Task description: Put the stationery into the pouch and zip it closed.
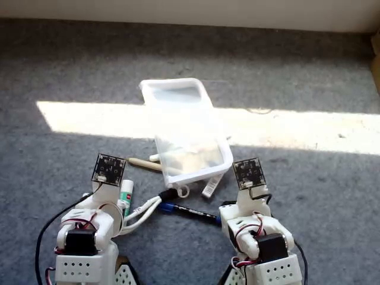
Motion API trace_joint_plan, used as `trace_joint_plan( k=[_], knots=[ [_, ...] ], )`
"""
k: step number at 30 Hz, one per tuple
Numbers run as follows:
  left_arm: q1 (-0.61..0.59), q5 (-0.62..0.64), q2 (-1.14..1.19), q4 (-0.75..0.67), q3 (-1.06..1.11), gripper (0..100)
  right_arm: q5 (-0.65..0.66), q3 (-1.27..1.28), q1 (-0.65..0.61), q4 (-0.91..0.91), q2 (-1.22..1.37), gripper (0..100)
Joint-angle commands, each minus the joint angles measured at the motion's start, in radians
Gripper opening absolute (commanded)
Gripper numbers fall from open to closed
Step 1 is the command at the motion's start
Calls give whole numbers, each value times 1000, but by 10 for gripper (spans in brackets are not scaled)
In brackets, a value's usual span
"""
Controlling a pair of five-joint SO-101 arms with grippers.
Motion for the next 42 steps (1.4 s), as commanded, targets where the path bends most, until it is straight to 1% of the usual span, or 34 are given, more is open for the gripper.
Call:
trace_joint_plan(
  k=[1, 42],
  knots=[
    [15, -6, -8, 3, 21, 8, -2, 99, -7, 8, -18, 5],
    [15, -6, -8, 3, 21, 8, -2, 99, -13, 8, -18, 5]
  ],
)
